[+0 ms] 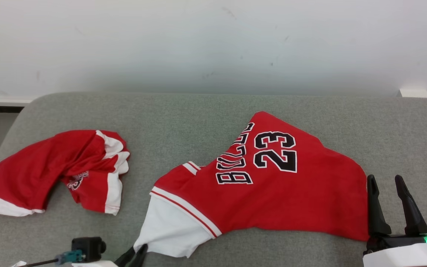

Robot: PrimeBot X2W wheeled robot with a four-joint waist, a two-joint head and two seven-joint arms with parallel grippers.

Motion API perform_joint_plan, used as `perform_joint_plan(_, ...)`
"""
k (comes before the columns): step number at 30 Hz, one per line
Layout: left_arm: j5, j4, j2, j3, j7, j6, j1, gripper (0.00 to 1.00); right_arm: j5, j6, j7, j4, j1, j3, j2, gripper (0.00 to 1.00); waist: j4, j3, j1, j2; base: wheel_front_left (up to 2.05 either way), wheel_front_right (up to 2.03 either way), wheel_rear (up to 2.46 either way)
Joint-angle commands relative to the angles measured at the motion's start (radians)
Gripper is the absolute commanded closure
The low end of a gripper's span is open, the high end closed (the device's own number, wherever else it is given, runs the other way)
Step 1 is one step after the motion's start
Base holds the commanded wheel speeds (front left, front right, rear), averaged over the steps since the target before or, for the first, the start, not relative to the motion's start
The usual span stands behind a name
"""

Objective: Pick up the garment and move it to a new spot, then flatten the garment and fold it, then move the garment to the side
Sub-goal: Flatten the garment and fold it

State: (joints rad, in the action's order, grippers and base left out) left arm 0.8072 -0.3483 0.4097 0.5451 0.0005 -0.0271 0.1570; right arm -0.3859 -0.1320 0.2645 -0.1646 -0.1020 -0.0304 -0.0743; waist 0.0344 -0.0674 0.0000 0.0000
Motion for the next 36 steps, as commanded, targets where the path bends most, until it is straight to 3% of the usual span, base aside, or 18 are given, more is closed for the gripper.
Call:
perform_joint_plan(1,-0.001,-0.028,-0.005,-0.007,-0.02,0.004,-0.001,0.0,-0.003,0.003,-0.001,-0.005,0.003,-0.004,-0.01,0.0,-0.003,0.002,0.0,0.0,0.0,0.0,0.0)
perform_joint_plan(8,-0.051,-0.022,-0.001,-0.028,-0.127,0.04,0.024,0.0,-0.006,0.003,-0.001,0.039,0.009,-0.028,-0.024,0.0,-0.008,0.018,0.0,0.0,0.0,0.0,0.0)
perform_joint_plan(15,-0.136,0.12,0.036,-0.046,-0.204,0.126,0.011,0.0,0.011,0.003,-0.001,0.099,0.028,-0.036,-0.044,0.0,-0.014,0.062,0.0,0.0,0.0,0.0,0.0)
perform_joint_plan(24,-0.253,0.271,-0.022,-0.158,-0.265,0.241,-0.022,0.0,0.041,0.003,-0.001,0.136,0.037,-0.046,-0.041,0.0,-0.049,0.079,0.0,0.0,0.0,0.0,0.0)
perform_joint_plan(29,-0.374,0.324,-0.103,-0.276,-0.264,0.214,-0.069,0.0,0.089,0.003,-0.001,0.109,0.059,-0.038,-0.032,0.0,-0.069,0.075,0.0,0.0,0.0,0.0,0.0)
perform_joint_plan(36,-0.521,0.288,-0.199,-0.398,-0.265,0.126,-0.124,0.0,0.112,0.003,-0.001,0.074,0.063,-0.037,-0.009,0.0,-0.089,0.072,0.0,0.0,0.0,0.0,0.0)
